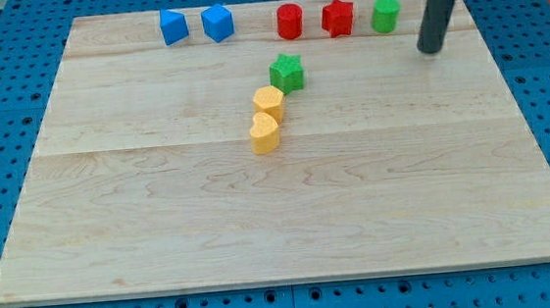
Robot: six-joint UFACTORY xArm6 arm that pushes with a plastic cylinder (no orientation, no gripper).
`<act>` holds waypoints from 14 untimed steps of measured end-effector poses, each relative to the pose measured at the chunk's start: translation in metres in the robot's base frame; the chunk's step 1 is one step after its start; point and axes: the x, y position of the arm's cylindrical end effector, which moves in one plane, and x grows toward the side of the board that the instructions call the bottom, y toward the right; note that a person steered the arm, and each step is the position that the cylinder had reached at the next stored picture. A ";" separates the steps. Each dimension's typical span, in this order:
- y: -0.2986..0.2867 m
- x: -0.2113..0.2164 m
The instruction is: Push the green star into the red circle
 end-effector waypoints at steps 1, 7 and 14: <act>-0.065 0.053; -0.185 -0.038; -0.090 -0.034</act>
